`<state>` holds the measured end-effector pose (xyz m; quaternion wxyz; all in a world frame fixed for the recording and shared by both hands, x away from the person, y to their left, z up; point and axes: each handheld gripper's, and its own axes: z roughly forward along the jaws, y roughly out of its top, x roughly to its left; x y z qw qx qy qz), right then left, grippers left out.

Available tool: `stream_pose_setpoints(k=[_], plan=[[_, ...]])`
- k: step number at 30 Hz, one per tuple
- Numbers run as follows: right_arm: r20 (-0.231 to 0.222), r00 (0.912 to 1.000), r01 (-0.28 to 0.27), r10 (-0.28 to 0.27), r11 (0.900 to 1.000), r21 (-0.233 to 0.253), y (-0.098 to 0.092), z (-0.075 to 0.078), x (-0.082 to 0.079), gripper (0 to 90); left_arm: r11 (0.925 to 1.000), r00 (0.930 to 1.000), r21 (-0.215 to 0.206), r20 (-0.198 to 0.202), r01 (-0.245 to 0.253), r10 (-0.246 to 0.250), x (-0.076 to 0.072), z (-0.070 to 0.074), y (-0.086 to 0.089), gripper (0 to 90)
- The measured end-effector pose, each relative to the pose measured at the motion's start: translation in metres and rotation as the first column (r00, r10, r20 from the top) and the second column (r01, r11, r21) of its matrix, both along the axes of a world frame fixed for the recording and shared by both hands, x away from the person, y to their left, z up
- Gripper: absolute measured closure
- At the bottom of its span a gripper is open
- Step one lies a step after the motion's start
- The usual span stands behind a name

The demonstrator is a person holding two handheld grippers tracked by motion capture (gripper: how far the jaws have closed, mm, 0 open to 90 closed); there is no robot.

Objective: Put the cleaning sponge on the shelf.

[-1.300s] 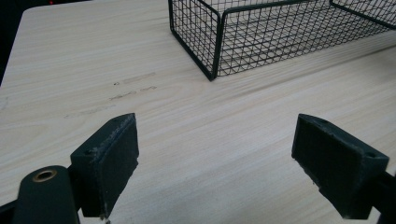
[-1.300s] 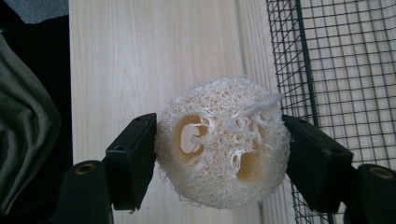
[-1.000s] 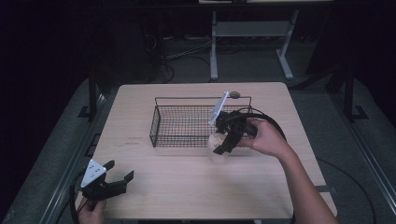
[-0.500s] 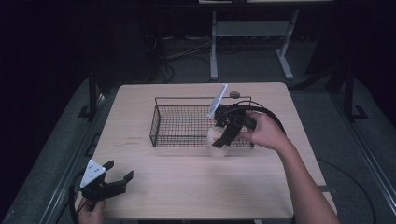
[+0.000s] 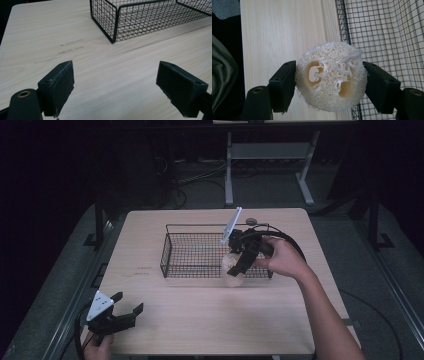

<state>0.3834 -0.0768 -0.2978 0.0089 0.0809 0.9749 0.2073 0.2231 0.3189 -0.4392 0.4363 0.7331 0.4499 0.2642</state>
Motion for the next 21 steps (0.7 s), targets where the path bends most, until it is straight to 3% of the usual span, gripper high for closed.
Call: stream_pose_setpoints(k=[21], plan=[[0.016, 0.9993, 0.034, -0.035, 0.999, 0.005, -0.003, 0.018, 0.018, 29.3, 1.0, 1.0, 0.0, 0.001, 0.001, -0.001, 0.0, 0.001, 0.0, 13.9]])
